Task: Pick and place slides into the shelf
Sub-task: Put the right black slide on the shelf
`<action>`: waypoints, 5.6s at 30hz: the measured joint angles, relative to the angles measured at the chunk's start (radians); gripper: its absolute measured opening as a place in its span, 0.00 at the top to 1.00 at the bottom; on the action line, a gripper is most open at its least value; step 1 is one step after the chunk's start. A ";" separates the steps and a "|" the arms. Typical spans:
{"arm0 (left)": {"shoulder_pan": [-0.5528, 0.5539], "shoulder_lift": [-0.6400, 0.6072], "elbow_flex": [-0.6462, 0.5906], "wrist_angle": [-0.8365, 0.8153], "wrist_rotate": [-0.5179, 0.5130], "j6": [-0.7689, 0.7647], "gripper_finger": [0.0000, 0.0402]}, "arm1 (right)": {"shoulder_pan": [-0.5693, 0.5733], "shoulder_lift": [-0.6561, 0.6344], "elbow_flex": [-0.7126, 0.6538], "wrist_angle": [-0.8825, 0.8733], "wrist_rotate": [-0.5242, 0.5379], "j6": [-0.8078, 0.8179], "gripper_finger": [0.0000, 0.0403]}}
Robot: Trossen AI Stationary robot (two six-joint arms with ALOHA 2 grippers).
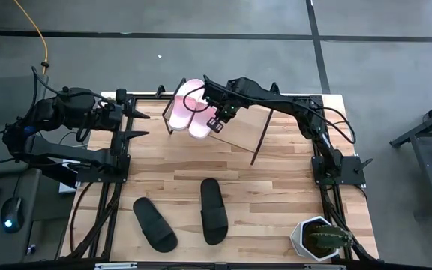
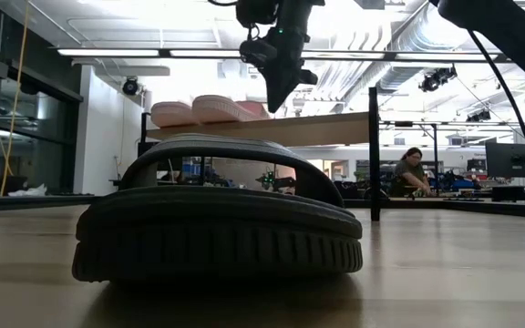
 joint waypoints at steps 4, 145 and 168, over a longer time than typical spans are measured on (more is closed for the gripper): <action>0.000 0.000 0.000 -0.024 0.053 -0.021 0.48 | 0.021 -0.001 0.026 -0.019 -0.002 -0.013 1.00; -0.295 0.053 -0.587 0.418 0.482 -0.395 0.48 | 0.456 -0.008 -0.319 0.450 -0.365 0.025 1.00; -0.295 0.052 -0.587 0.417 0.452 -0.406 0.48 | 0.459 -0.008 -0.319 0.409 -0.219 0.009 0.43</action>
